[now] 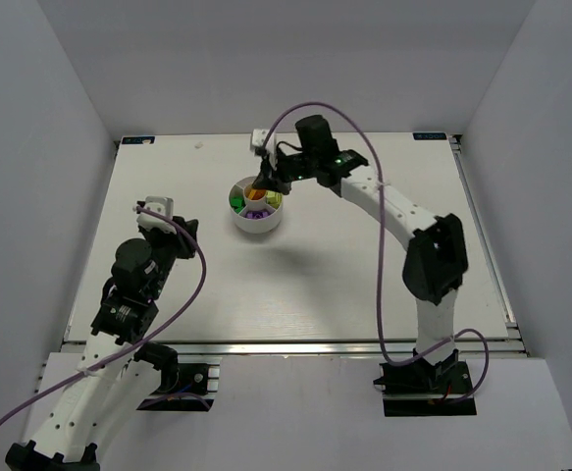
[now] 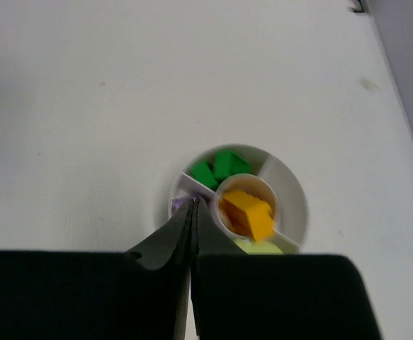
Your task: Sort the legos into containers by color
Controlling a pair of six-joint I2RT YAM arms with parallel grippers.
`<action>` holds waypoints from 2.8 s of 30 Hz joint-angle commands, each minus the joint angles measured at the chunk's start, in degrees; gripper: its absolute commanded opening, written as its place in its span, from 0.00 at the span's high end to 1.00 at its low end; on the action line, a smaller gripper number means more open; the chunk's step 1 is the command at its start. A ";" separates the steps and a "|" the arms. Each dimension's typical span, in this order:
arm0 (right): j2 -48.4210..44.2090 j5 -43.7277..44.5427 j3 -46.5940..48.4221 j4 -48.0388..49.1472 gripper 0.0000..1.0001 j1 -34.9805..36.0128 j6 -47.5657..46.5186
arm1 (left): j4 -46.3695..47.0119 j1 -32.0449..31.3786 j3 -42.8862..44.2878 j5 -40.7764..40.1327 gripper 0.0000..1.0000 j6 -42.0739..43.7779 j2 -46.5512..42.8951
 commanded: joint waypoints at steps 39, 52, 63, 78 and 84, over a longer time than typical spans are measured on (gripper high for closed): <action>-16.54 44.58 -36.58 -11.47 0.27 -44.07 17.07 | 0.57 -0.27 2.05 12.05 0.31 -2.82 -2.04; -8.36 44.93 -33.32 -8.22 0.35 -44.16 18.57 | 0.57 -0.27 1.88 12.14 0.31 -2.64 -1.07; -8.80 41.08 -34.82 -7.43 0.68 -44.95 17.77 | 1.97 -0.27 1.44 15.64 0.30 -2.29 -0.37; -36.73 -0.67 -45.00 -14.20 1.00 -38.12 -0.24 | 18.15 -4.57 10.11 49.58 0.24 -22.32 29.50; -46.06 3.16 -49.05 -5.34 1.00 -29.66 8.27 | 19.89 -12.39 17.07 43.61 0.19 -31.80 41.80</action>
